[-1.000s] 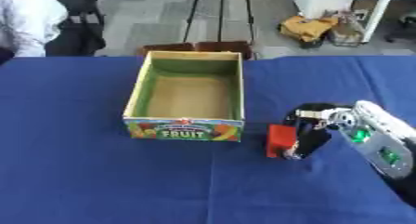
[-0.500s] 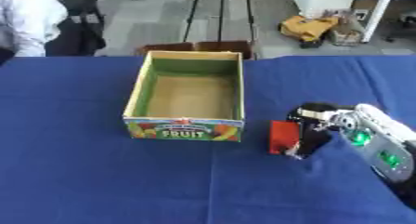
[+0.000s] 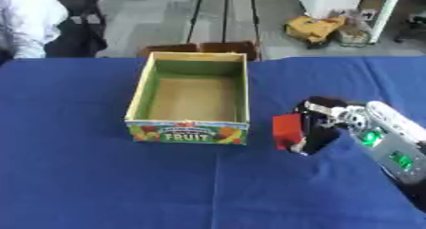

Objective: Pick up objects on the table and place them in the box.

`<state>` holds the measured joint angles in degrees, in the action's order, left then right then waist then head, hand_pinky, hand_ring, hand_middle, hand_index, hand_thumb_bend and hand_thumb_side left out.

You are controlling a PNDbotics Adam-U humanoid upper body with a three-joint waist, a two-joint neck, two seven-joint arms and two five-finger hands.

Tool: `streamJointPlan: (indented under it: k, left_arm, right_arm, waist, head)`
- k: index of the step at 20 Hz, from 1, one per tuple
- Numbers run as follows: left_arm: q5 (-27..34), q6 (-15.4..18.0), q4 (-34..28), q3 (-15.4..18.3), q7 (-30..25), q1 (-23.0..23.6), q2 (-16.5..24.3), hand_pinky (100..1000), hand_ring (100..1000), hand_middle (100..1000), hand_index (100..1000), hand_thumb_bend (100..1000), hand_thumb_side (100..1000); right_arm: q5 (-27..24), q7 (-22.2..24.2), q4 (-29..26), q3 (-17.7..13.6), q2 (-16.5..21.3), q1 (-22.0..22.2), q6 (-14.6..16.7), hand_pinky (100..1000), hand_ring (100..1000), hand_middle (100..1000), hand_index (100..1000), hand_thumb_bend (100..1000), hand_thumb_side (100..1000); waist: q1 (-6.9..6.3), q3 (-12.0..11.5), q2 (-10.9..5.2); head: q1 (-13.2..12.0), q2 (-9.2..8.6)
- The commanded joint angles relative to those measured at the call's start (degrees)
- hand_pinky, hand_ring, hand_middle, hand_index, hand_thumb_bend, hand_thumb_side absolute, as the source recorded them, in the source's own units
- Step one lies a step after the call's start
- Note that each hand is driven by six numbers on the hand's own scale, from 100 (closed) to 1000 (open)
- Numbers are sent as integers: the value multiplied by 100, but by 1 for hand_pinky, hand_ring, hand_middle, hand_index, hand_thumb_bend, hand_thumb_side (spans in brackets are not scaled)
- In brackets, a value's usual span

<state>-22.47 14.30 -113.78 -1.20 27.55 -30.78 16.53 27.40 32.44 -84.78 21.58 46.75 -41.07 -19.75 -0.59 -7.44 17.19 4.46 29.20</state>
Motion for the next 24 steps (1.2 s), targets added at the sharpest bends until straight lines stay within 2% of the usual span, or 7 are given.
streamJointPlan:
  k: [1,6,10,15,19,24]
  left_arm:
    - [-3,-20,-81,23,1,-61,70,823,904,872,972,100,966]
    - [-7,-22,-81,28,3,-57,76,823,904,872,972,100,965]
    - [-10,-22,-81,28,2,-61,82,823,904,872,972,100,965]
    - [-11,-23,-81,19,-8,-61,105,823,903,872,972,100,964]
    - [-8,-18,-81,11,-20,-70,118,824,903,872,973,100,964]
    - [4,-10,-81,-2,-31,-108,127,823,903,872,973,100,965]
  right_arm:
    - [-175,-76,-281,-167,252,-135,-132,424,562,475,572,102,254]
    - [-384,-249,-575,-315,287,-198,-390,358,513,420,503,100,249]
    - [-577,-451,-856,-467,309,-337,-580,336,496,400,486,100,268]
    - [-705,-657,-1096,-571,285,-783,-708,325,486,389,479,100,273]
    - [-632,-733,-974,-543,49,-1287,-763,321,482,383,475,100,275]
    - [-404,-900,-487,-514,-424,-1928,-739,316,477,377,471,100,274]
  waist:
    - [83,9,-30]
    - [83,1,-42]
    - [85,2,-45]
    - [104,-35,-69]
    - [124,-102,-73]
    - [159,-222,-13]
  head:
    - [-15,2]
    - [-26,-4]
    - [-36,-22]
    - [-14,-17]
    - [27,-54]
    - [104,-163]
